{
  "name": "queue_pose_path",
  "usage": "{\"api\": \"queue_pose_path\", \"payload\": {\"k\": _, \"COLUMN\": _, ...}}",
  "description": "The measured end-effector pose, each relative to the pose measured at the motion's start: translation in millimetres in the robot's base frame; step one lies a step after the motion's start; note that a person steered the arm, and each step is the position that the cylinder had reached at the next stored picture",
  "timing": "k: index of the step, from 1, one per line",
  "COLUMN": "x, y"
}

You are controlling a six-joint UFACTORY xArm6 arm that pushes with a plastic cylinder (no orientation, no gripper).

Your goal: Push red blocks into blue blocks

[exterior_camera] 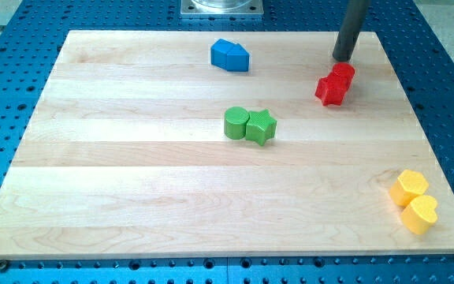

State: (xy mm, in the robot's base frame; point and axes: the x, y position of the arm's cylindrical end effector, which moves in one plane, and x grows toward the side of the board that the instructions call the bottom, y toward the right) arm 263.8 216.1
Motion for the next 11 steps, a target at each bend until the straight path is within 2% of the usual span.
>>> {"api": "queue_pose_path", "payload": {"k": 5, "x": -2, "y": -2}}
{"api": "queue_pose_path", "payload": {"k": 7, "x": 11, "y": 3}}
{"api": "queue_pose_path", "payload": {"k": 9, "x": 11, "y": 72}}
{"api": "queue_pose_path", "payload": {"k": 10, "x": 57, "y": 82}}
{"api": "queue_pose_path", "payload": {"k": 11, "x": 78, "y": 61}}
